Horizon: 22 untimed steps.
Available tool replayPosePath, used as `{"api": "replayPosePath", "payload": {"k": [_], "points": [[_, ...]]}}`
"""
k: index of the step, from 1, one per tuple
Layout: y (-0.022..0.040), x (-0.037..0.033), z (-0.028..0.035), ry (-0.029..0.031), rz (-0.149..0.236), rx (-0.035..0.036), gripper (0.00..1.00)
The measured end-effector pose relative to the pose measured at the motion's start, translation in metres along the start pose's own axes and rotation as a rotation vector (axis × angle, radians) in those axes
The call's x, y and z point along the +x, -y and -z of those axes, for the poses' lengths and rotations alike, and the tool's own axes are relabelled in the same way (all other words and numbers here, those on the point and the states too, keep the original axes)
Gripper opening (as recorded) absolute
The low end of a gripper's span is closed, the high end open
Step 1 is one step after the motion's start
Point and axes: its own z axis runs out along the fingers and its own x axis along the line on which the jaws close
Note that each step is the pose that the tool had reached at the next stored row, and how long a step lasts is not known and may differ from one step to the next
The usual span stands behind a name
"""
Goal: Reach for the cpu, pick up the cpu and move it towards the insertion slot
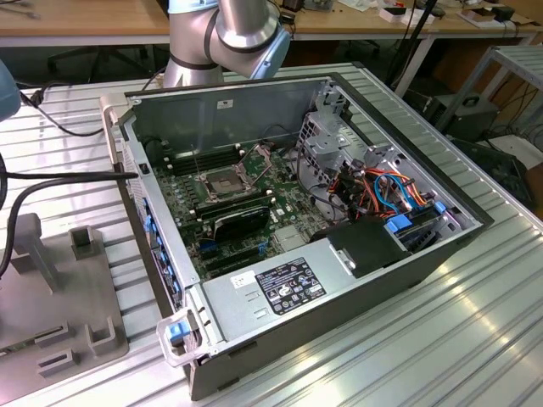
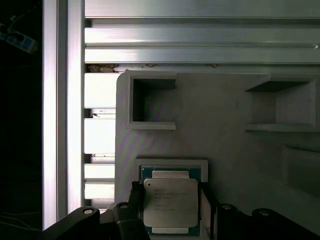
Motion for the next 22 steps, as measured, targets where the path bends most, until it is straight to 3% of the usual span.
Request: {"api": "replayPosePath", "payload": {"k": [3, 22], "points": [[-0.0003, 0.0001, 0.0103, -0.0017, 0.000, 0.0004, 0.55], [-0.0018, 0.0005, 0.0572, -0.0057, 0.000, 0.0003, 0.55]]}}
